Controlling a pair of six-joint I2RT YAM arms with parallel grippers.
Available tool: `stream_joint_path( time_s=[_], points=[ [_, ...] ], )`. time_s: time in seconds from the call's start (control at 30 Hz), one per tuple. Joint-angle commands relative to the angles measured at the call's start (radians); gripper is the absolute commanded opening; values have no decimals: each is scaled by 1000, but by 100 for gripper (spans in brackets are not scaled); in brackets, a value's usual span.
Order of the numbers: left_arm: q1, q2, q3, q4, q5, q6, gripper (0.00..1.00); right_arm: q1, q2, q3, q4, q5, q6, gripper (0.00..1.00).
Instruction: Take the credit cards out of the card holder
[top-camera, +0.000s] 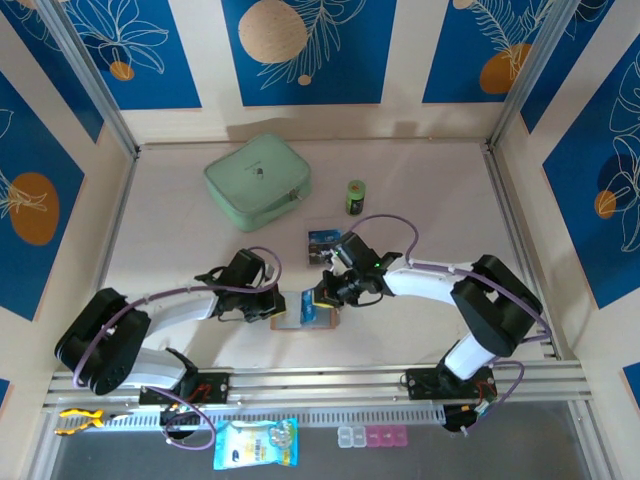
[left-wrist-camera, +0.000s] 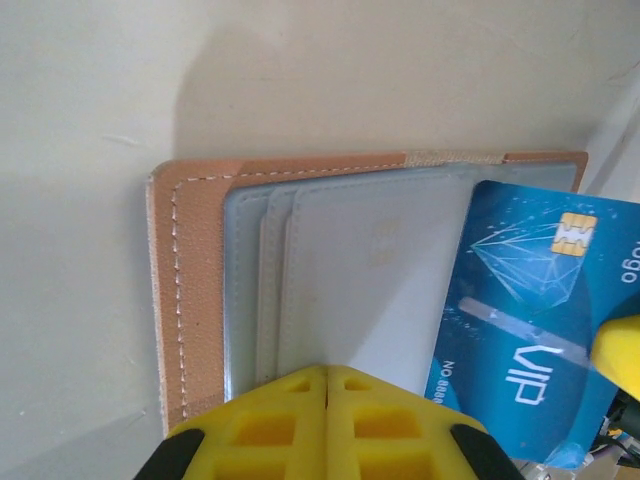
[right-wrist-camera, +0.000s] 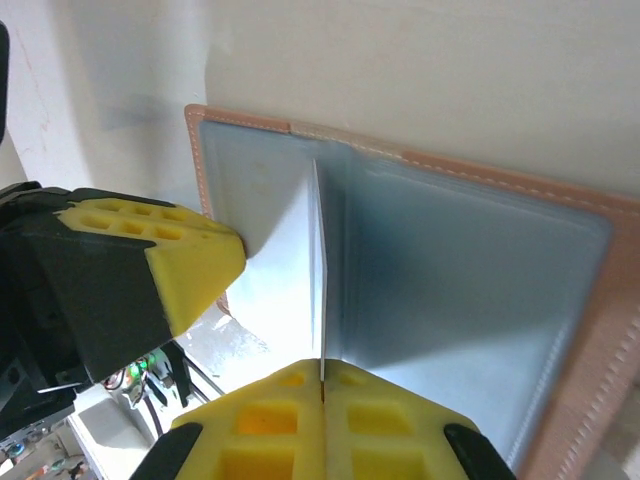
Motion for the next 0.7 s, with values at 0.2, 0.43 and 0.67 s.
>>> stream_joint_path(
  time_s=[0.2, 0.43, 0.67],
  points=[
    [-7, -18, -51, -28, -31, -26, 6, -21, -89, 57, -233, 74, -138, 0],
    [-10, -29, -55, -20, -31, -34, 6, -48, -117, 147, -379, 95, -329, 0],
    [-10, -57, -50, -25, -38, -38, 10, -76, -130, 246, -481, 130, -612, 0]
  ],
)
